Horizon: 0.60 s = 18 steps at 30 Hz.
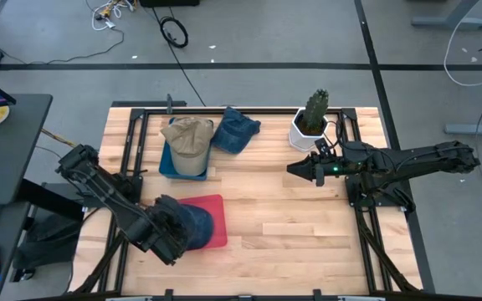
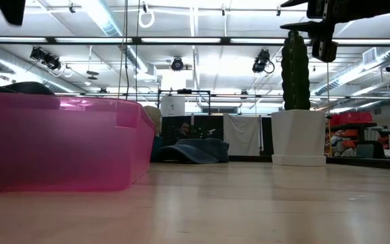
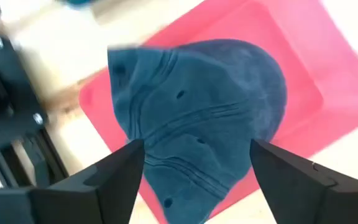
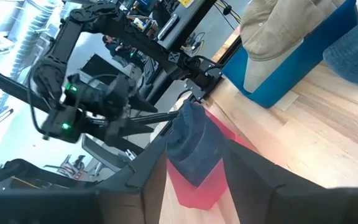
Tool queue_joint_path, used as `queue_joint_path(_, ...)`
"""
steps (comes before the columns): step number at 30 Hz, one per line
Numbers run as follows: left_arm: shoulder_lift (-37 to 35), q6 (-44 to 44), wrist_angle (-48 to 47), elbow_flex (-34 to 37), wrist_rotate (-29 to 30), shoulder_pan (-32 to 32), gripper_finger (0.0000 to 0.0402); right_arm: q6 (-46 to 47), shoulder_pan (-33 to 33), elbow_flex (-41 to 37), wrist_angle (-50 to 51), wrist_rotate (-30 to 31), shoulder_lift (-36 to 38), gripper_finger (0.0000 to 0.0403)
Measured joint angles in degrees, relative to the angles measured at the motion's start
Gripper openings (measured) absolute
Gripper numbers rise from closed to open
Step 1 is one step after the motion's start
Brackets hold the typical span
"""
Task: Pick & Place hat
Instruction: Put the blue cap into the pink bin
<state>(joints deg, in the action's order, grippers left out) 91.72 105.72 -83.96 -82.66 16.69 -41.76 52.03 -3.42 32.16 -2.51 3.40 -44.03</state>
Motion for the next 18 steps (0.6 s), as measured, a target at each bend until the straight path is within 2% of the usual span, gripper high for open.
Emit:
queue_joint_path(4,0.00,-7.60,-2.91,-4.48,2.73,0.02,0.0308,0.00,0.02,0.00,-0.28,-0.96,0.00,0.0167)
queue_joint_path(7,0.00,-16.38,-4.29,-8.01,9.82,0.02,0.0307,0.18,0.02,0.00,-1.04,-2.57,0.00,0.0167)
queue_joint_path(9,0.00,-25.76,-4.16,-10.32,18.35,0.49,0.0303,0.24,0.02,0.00,-2.19,-4.29,0.00,0.0165)
queue_joint_path(14,0.00,-58.57,-1.53,-13.31,39.31,3.52,0.0299,1.79,0.01,0.00,-2.51,-7.40,0.00,0.0156)
queue_joint_path(16,0.00,-67.07,-1.00,-13.51,43.78,6.10,0.0299,2.64,0.00,0.00,-2.50,-9.02,0.00,0.0153)
queue_joint_path(18,0.00,-73.15,-0.11,-13.56,42.75,10.03,0.0299,3.37,-0.02,0.00,-2.52,-10.56,0.00,0.0150)
